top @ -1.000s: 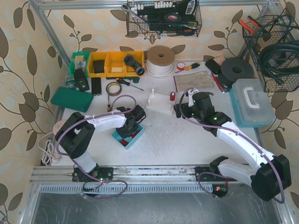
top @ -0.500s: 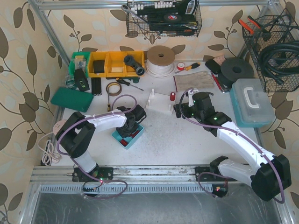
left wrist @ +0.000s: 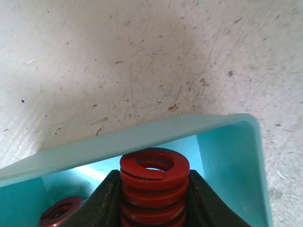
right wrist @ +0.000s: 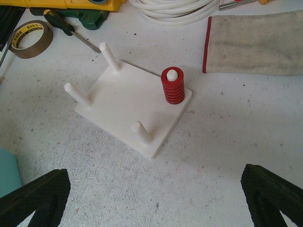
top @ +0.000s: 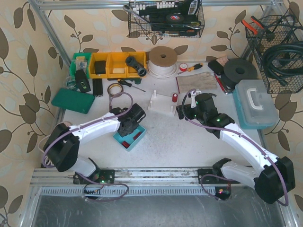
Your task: Install the large spring
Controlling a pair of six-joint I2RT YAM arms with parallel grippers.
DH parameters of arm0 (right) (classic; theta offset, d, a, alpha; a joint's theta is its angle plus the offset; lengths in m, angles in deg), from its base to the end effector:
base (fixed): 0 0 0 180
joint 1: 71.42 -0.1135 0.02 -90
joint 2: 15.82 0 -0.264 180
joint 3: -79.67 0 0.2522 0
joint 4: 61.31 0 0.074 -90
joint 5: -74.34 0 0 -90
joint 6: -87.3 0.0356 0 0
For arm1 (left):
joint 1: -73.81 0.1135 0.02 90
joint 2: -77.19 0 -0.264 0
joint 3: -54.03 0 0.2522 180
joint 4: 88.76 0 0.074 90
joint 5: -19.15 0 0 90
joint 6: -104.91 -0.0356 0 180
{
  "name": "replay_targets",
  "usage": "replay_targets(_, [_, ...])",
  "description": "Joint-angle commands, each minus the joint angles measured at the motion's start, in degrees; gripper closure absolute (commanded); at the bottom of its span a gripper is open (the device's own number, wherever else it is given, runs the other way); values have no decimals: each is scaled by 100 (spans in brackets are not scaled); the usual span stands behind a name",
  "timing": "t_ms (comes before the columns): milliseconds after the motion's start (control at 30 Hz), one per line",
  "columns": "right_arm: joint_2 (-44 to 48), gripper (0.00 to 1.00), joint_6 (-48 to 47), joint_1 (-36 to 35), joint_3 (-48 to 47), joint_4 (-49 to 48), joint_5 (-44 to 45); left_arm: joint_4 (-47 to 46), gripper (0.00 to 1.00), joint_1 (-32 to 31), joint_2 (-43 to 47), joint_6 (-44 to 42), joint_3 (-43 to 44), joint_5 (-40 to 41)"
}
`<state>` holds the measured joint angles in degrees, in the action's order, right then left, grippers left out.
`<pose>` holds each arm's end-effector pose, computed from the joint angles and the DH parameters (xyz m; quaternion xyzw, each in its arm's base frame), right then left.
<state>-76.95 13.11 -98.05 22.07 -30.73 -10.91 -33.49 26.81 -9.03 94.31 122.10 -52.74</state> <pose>0.2113 0.1027 0.2678 -0.0639 0.8805 0.1353 0.4497 0.1943 -0.1921 0.1950 -0.2944 0.9321 -0.0569 0.2032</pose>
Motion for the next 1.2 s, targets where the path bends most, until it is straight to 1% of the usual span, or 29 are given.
replay_targets(0, [43,3,-17,-26,87,-82,147,272,96,-89,645,-57,-38,345])
replay_targets(133, [64,3,-17,-27,77,-63,166,226,97,-173,959,-109,-152,411])
replay_targets(233, [91,3,-23,-31,86,-66,171,51,97,-280,1220,-318,-253,540])
replay_targets(433, [151,3,-76,-31,81,-34,212,-759,100,-501,1913,-1381,-553,1037])
replay_targets(500, [170,3,-93,-27,71,-10,232,-1242,100,-512,2116,-1926,-692,1046])
replay_targets(700, [261,1,-82,-26,-178,357,233,-2827,100,-512,2348,-4160,-1035,760])
replay_targets(833, [358,1,-80,-26,-309,563,-40,-4329,100,-516,2324,-5700,-1368,176])
replay_targets(900, [417,1,10,-26,-331,649,-148,-5204,100,-520,2256,-6382,-1551,-252])
replay_targets(967, [453,1,79,-27,-357,720,-384,-5838,100,-533,2172,-7017,-1736,-700])
replay_targets(1067, [453,2,91,-26,-428,830,-968,-6582,100,-570,2058,-7989,-2028,-1348])
replay_targets(1167, [427,6,137,-29,-521,914,-1433,-7057,100,-573,1941,-8609,-2270,-1668])
